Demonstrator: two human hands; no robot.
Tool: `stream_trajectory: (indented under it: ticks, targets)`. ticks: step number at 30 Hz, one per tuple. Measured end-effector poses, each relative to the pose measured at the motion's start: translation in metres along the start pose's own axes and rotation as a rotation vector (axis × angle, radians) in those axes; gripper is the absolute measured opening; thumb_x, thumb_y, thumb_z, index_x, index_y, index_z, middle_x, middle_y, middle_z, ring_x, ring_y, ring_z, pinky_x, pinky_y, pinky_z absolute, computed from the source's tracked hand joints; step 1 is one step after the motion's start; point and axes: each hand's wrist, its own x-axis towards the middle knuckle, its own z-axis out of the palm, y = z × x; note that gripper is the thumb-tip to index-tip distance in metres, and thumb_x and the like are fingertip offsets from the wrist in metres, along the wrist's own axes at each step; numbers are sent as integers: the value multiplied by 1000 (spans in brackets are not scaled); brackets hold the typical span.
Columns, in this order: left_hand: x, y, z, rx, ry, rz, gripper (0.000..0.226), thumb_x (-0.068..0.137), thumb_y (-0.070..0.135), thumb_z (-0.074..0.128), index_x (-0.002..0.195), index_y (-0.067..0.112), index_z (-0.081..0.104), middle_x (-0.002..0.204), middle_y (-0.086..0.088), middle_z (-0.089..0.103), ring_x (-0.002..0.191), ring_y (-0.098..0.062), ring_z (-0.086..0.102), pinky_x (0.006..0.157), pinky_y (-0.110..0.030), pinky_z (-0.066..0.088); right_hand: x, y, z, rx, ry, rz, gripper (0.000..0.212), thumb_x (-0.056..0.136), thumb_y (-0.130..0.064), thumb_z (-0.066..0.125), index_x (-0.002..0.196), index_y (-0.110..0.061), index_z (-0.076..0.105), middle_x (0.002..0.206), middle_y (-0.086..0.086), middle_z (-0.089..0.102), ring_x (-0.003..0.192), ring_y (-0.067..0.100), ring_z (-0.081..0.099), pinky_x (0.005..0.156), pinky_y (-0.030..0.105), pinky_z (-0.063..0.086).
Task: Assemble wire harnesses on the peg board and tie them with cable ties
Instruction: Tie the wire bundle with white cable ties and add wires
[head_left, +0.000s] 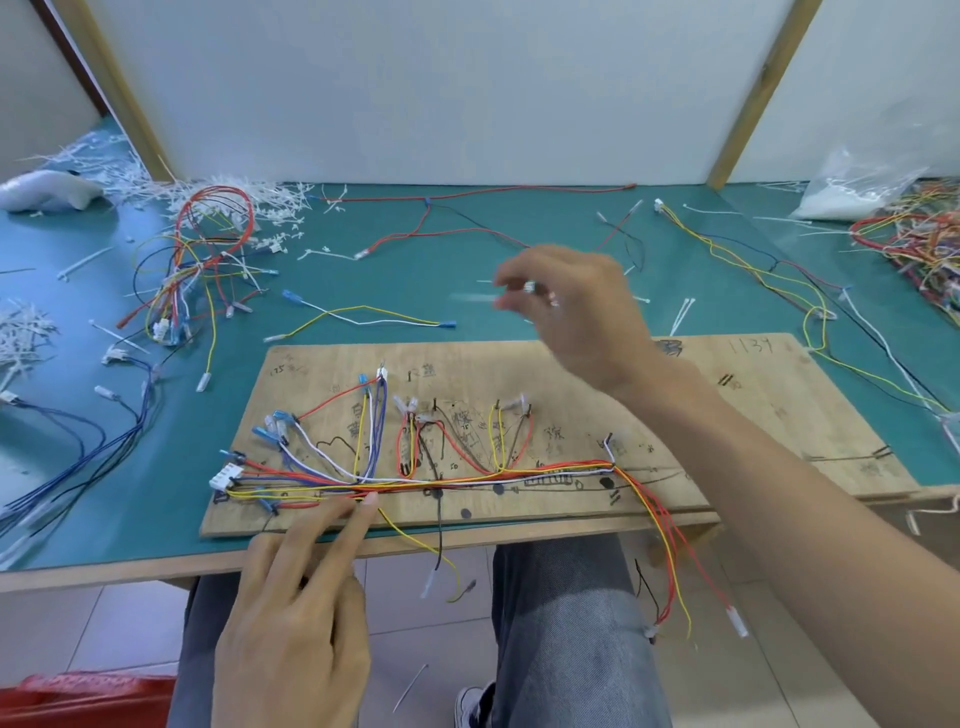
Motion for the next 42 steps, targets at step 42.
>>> stream_trajectory:
  ticks: [42]
  targets:
    - [5,3,-4,-108,117,-156,21,105,37,64,108,21,77,102,15,74,100,-20,59,79,-46,51,-78,-125,55,1148,-202,653,13,97,-18,73,101,-8,82,97,14,78,77,20,66,67,29,58]
